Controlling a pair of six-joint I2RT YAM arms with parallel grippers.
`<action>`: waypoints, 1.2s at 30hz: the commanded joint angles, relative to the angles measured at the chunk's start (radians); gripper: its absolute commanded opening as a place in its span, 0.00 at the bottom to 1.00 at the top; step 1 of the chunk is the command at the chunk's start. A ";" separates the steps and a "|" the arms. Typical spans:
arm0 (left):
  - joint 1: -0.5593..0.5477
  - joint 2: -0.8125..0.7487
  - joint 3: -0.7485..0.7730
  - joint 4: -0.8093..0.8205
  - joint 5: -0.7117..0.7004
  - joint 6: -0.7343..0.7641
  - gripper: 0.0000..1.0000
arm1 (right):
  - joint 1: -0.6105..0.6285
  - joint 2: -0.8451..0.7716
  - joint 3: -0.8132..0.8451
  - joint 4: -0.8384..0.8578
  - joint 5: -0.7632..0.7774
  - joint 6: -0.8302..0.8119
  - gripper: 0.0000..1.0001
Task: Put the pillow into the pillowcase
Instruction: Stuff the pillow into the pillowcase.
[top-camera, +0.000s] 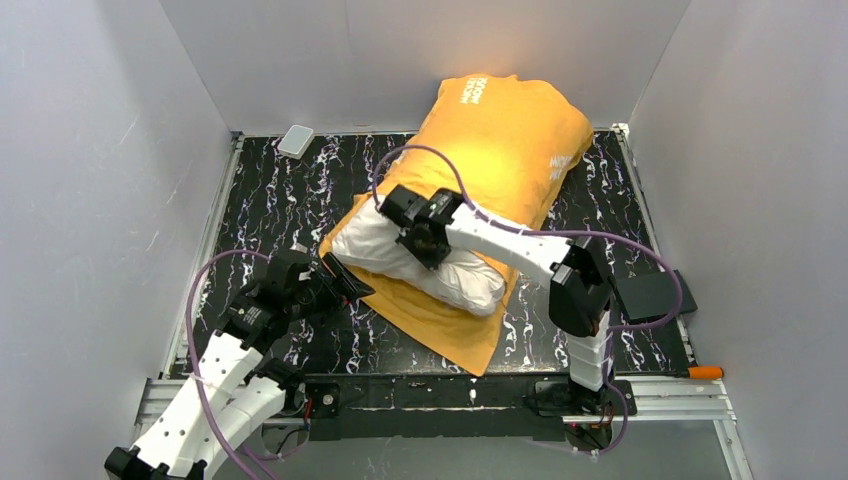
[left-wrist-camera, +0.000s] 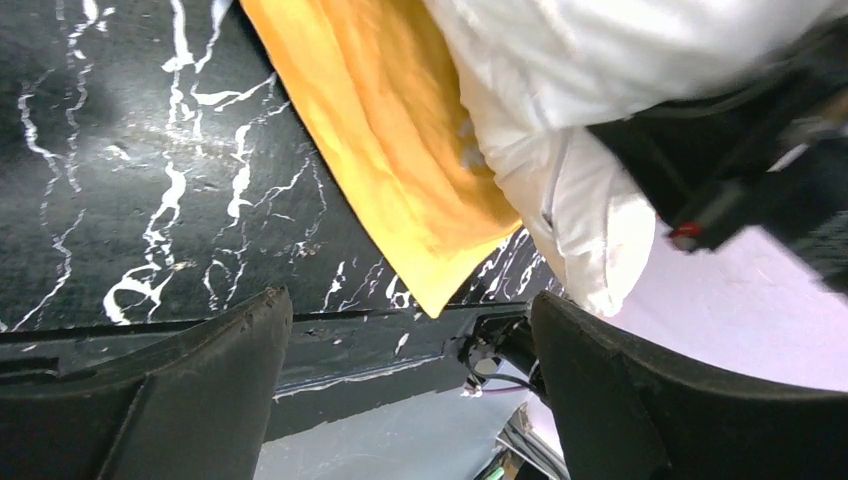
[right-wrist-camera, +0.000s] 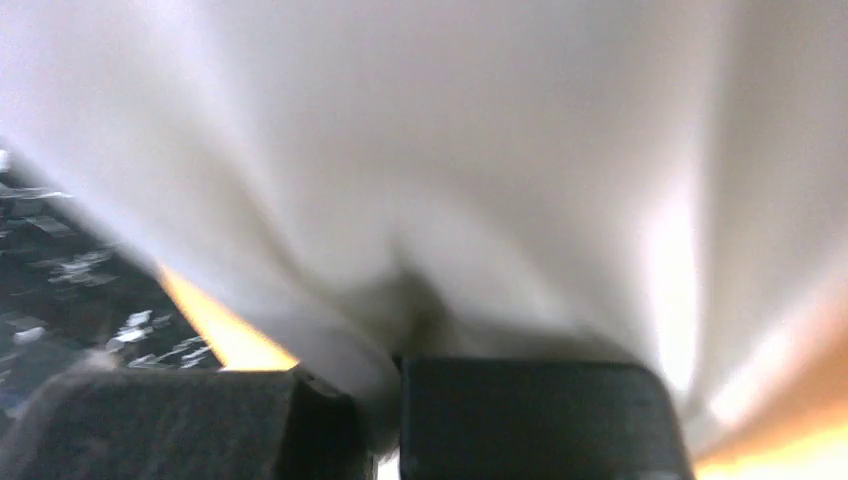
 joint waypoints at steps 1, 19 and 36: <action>0.005 0.018 -0.047 0.117 0.077 -0.022 0.84 | -0.053 -0.012 0.249 0.038 -0.312 0.061 0.01; 0.016 0.333 -0.099 0.546 0.114 -0.326 0.51 | -0.239 -0.177 0.275 0.269 -0.792 0.499 0.01; 0.024 0.607 -0.011 0.803 0.057 -0.450 0.64 | -0.333 -0.248 0.164 0.682 -0.981 0.889 0.01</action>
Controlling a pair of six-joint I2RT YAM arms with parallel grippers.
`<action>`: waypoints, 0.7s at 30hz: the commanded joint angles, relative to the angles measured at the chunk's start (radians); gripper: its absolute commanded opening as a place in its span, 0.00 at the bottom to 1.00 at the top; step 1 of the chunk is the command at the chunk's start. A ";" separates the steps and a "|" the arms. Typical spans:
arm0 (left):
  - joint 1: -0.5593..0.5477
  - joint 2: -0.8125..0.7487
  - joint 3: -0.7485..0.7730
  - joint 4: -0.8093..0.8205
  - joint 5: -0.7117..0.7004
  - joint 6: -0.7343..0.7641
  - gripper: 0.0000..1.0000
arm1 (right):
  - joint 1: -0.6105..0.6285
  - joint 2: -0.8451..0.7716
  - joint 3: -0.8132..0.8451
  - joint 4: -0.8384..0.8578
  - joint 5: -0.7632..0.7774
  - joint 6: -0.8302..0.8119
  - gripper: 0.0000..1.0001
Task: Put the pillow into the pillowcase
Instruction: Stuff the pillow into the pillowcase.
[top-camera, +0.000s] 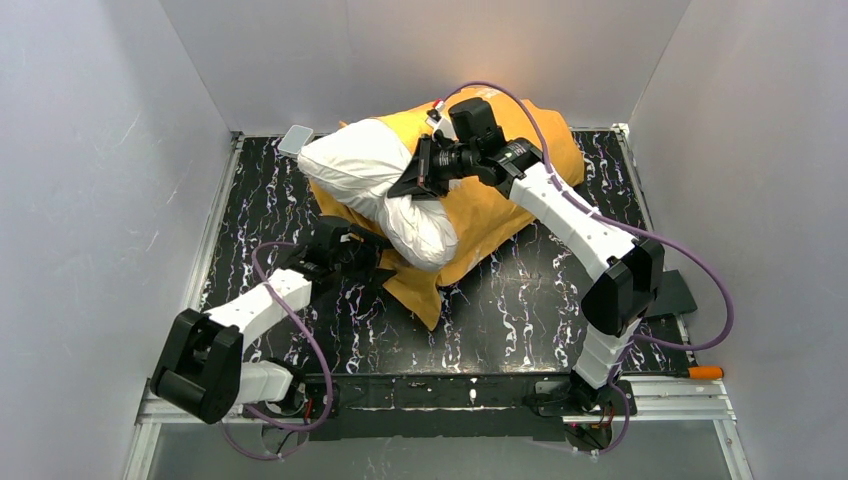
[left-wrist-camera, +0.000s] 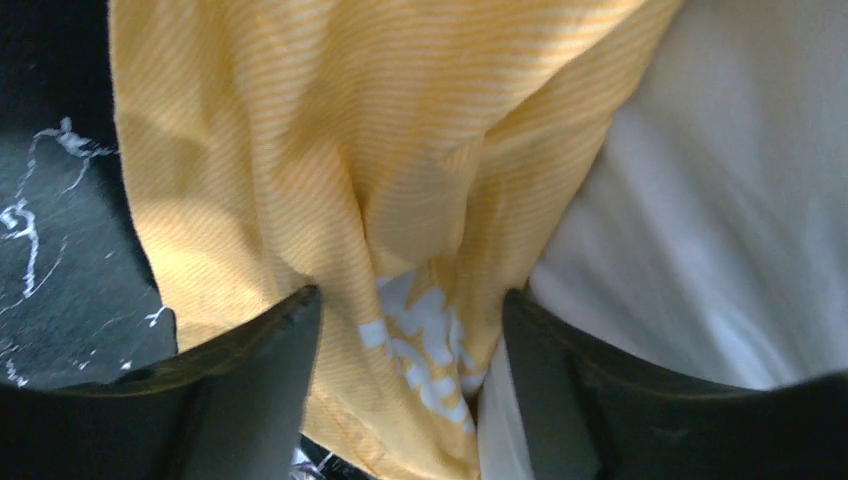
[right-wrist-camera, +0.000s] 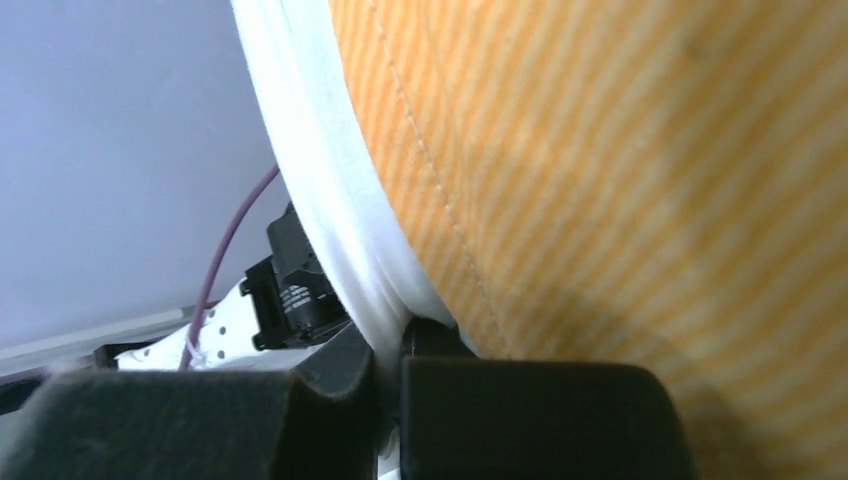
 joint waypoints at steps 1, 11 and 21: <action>0.009 0.035 0.075 0.038 -0.036 -0.014 0.69 | -0.011 -0.094 0.021 0.250 -0.122 0.151 0.01; 0.017 0.139 0.111 0.108 -0.037 -0.044 0.48 | -0.040 -0.110 -0.017 0.361 -0.147 0.238 0.01; 0.044 0.000 -0.040 -0.126 -0.019 -0.125 0.00 | -0.103 -0.123 0.008 0.223 -0.119 0.133 0.01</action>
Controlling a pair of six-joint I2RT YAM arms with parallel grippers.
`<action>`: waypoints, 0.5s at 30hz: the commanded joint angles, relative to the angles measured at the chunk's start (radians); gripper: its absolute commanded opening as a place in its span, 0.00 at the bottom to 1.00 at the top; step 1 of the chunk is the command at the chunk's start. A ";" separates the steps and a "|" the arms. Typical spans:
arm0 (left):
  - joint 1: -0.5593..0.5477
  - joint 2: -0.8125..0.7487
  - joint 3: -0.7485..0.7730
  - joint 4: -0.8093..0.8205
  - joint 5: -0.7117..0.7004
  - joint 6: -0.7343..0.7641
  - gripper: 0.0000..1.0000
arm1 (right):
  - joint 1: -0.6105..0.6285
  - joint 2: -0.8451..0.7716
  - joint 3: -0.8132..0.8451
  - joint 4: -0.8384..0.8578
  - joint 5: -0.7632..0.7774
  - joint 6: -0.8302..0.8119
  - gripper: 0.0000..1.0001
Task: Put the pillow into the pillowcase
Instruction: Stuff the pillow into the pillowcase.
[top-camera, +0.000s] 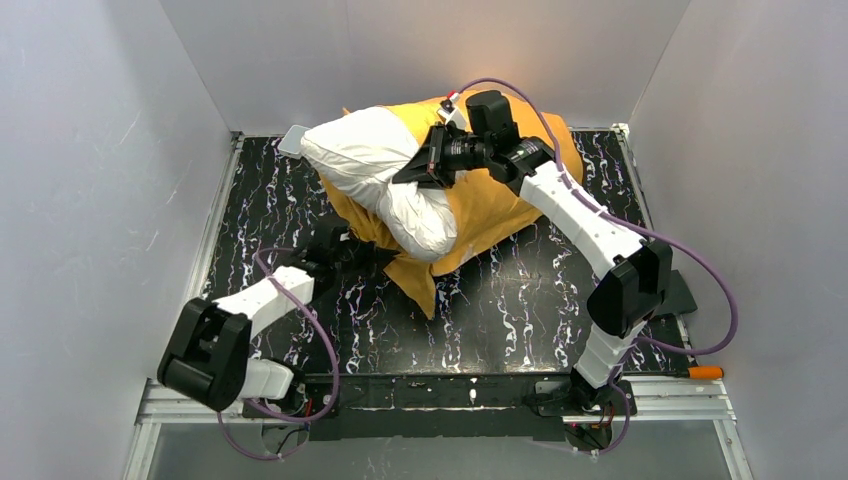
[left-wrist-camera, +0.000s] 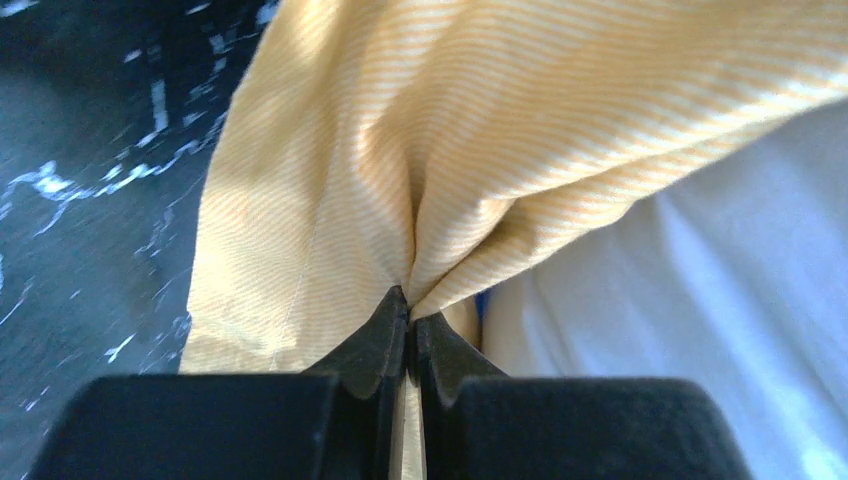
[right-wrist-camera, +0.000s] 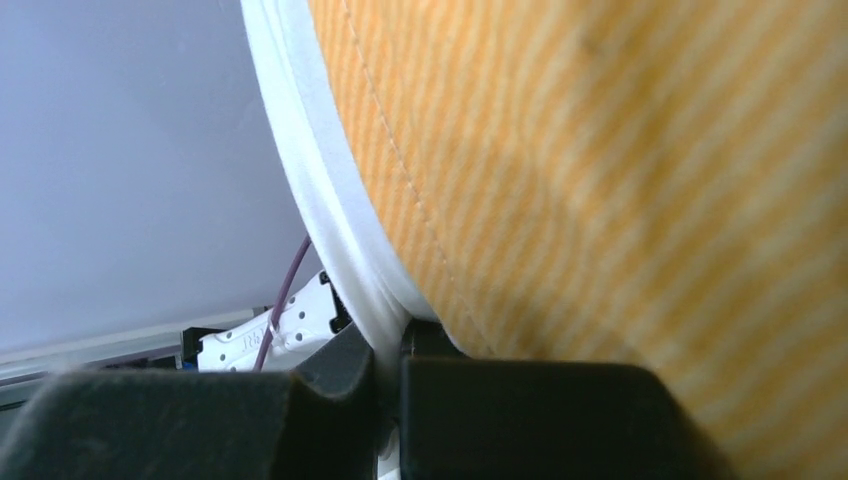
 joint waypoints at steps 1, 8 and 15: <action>0.014 -0.144 -0.064 -0.322 -0.031 -0.035 0.00 | -0.035 -0.101 0.071 0.035 -0.014 -0.041 0.01; 0.027 -0.335 -0.033 -0.724 -0.210 -0.010 0.00 | -0.038 -0.099 0.125 -0.080 0.022 -0.122 0.01; 0.027 -0.339 0.122 -0.734 -0.207 0.232 0.45 | -0.039 -0.121 0.048 0.013 -0.028 -0.068 0.01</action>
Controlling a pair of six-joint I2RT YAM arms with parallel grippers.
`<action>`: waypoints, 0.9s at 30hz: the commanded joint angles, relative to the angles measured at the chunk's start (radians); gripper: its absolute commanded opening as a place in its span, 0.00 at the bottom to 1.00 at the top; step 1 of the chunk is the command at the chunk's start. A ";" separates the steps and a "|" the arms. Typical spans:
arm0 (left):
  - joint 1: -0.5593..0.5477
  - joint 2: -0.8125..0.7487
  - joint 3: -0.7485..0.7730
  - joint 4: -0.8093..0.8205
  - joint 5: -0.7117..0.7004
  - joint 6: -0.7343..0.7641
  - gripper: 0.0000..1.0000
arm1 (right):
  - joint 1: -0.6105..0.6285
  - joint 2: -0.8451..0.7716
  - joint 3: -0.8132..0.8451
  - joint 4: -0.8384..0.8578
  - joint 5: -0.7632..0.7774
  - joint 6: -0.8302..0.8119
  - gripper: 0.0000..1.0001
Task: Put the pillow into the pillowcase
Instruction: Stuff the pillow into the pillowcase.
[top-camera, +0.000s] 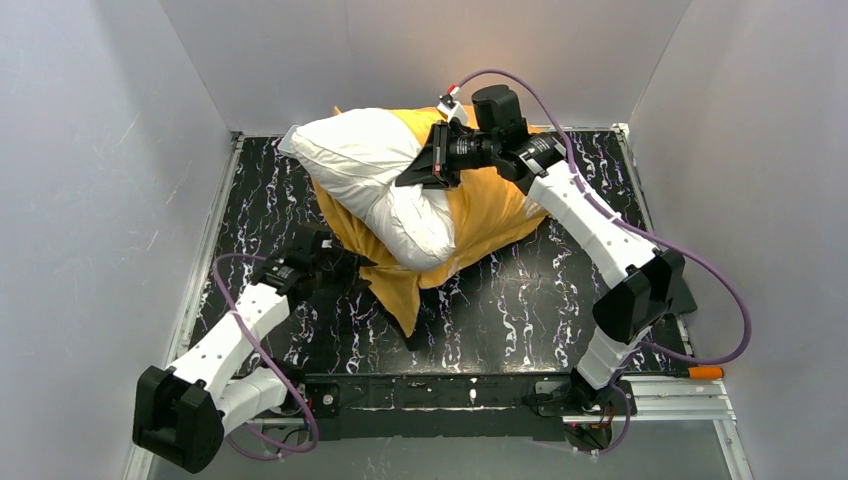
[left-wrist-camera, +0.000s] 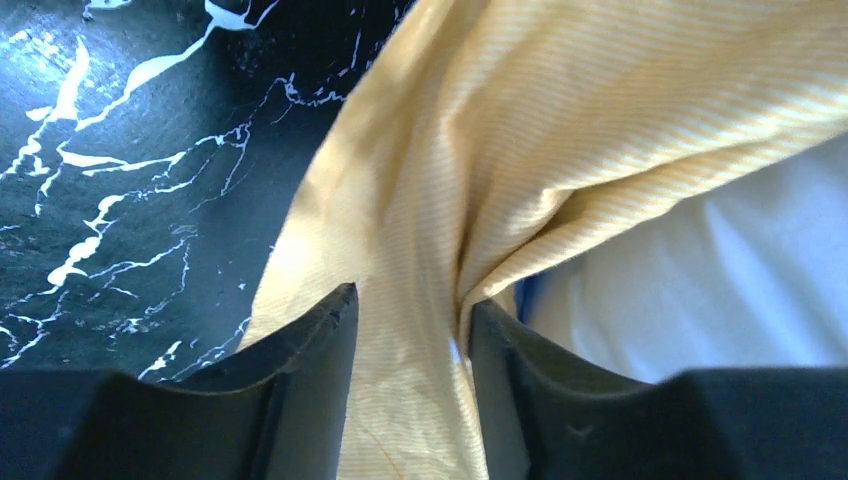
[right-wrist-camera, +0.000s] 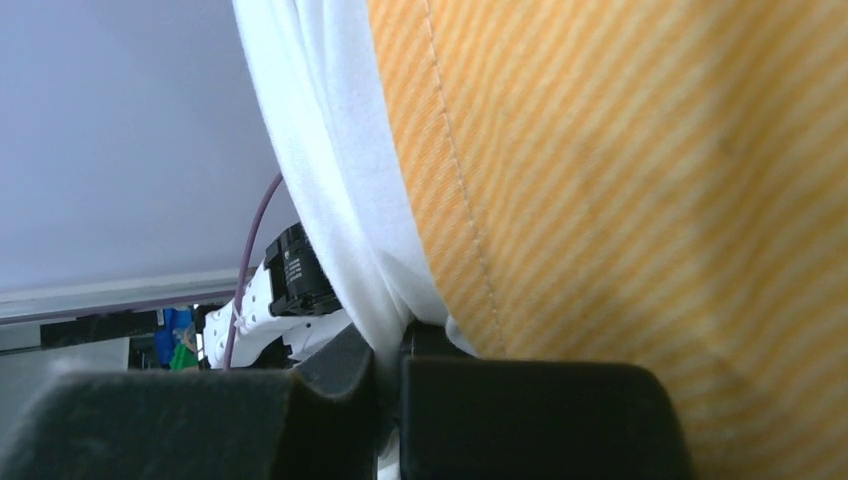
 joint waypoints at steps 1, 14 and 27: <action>0.016 -0.007 0.111 -0.170 -0.078 0.208 0.50 | -0.043 -0.083 -0.022 0.161 0.008 0.045 0.01; 0.016 0.140 0.233 0.059 0.031 0.227 0.19 | -0.042 -0.091 -0.036 0.229 -0.005 0.108 0.01; 0.013 0.307 0.211 0.177 0.093 0.180 0.33 | -0.042 -0.085 -0.011 0.224 0.012 0.110 0.01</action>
